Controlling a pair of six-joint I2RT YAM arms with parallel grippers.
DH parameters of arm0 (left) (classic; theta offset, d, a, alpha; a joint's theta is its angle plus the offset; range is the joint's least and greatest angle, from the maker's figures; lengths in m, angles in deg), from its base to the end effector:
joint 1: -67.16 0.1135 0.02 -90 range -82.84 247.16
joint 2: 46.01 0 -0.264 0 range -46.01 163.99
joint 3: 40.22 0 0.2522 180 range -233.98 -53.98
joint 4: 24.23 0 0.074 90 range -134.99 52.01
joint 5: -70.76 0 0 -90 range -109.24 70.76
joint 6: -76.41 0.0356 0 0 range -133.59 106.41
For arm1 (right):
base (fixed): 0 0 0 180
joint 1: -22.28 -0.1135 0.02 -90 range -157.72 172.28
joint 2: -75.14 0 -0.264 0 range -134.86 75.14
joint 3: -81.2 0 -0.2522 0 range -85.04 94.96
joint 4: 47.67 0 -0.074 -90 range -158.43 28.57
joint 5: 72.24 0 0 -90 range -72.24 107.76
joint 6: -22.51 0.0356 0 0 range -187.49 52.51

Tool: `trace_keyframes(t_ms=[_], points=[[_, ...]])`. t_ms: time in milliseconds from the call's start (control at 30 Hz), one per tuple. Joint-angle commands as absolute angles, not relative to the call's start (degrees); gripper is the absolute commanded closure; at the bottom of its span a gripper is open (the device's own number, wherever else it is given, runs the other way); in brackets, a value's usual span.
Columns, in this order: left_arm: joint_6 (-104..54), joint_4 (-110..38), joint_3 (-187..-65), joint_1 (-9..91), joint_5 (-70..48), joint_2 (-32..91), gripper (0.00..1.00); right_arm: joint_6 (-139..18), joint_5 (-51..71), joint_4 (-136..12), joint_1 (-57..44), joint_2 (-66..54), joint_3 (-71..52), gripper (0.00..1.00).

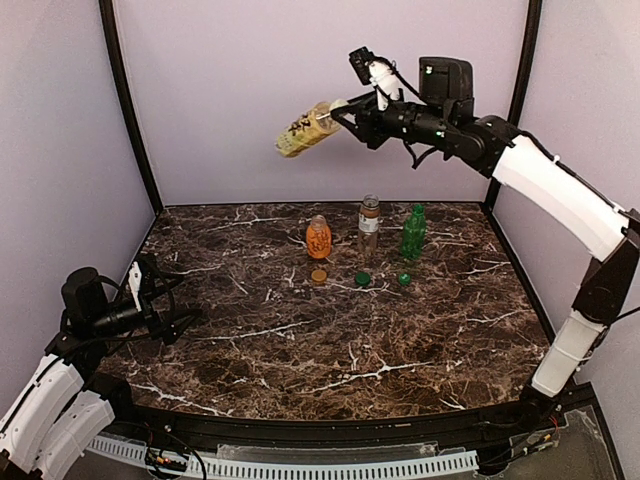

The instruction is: Unscrew the bottle caps

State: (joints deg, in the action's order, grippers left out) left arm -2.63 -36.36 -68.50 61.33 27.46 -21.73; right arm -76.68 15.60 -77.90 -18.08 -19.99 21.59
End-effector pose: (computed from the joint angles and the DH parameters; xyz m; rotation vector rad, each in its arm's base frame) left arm 0.1251 -0.0388 0.2257 0.8255 1.4940 -0.6273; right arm 0.2893 0.2477 0.4746 -0.7287 1.5098 0.4433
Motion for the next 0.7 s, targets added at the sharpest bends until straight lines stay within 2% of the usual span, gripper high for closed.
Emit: trace_keyframes(t_ms=[0,167,367,667], points=[[-1.7,-36.9,-67.8,61.9,28.5,-22.0,0.01,-77.8,-9.4,-73.8,-24.1,-25.7,26.1,1.0],[0.0,-37.6,-68.2,61.9,28.7,-22.2,0.01,-79.5,-20.9,-81.0,-30.4,-32.5,30.2,1.0],[0.9,-39.5,-68.3,61.9,29.8,-22.2,0.01,-81.5,-20.6,-89.7,-34.3,-36.9,32.5,1.0],[1.5,-40.0,-68.0,61.8,31.9,-21.8,0.01,-77.7,-23.5,-90.6,-35.3,-40.5,31.1,1.0]])
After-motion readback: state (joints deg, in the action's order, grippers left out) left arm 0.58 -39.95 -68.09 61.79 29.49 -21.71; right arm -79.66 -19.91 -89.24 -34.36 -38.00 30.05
